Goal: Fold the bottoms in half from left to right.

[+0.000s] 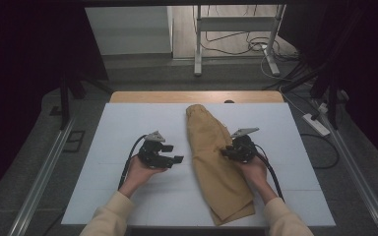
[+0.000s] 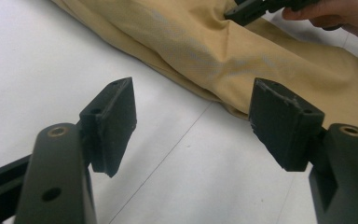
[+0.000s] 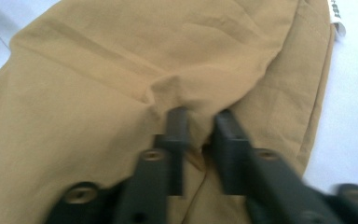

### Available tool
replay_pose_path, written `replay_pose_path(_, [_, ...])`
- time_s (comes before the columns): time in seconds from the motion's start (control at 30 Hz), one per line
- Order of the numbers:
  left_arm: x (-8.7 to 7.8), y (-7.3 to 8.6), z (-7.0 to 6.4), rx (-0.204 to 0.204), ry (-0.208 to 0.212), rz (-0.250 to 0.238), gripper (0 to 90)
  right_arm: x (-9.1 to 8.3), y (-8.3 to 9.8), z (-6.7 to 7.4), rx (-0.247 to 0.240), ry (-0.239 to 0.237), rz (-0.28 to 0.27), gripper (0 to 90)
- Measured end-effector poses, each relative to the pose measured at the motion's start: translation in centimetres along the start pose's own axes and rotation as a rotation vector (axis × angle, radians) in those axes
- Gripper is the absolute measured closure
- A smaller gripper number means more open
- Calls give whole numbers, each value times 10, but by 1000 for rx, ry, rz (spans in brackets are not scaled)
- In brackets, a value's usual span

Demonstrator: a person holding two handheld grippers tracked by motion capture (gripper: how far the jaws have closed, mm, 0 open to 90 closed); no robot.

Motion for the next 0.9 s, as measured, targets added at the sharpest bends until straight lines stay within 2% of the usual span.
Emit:
replay_pose_path(0.07, [-1,0,0,2,-1,-1,315,-1,-1,1,-12,-7,-1,868])
replay_pose_path(0.17, [-2,-1,1,0,1,-6,314,-6,-3,1,-22,0,1,873])
replay_pose_path(0.43, [-3,-1,1,3,3,-12,310,-21,-4,-10,4,26,-13,873])
replay_pose_path(0.7, [-2,-2,0,10,-4,-9,309,-18,5,-19,26,64,36,857])
replay_pose_path(0.8, [-2,-2,1,8,-6,-14,308,-17,6,-19,15,74,42,801])
replay_pose_path(0.9, [-3,-2,1,4,-10,-17,308,-20,4,-20,16,107,22,625])
Point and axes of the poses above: each handheld gripper's, and its own axes: x roughly forward along the jaws, y roughly out of its underside, z roughly to its left, the point moved 3 cm from there along x, roughly forward along the jaws, and after that the axes turned 8 degrees about -z, right-handed, at the moved point
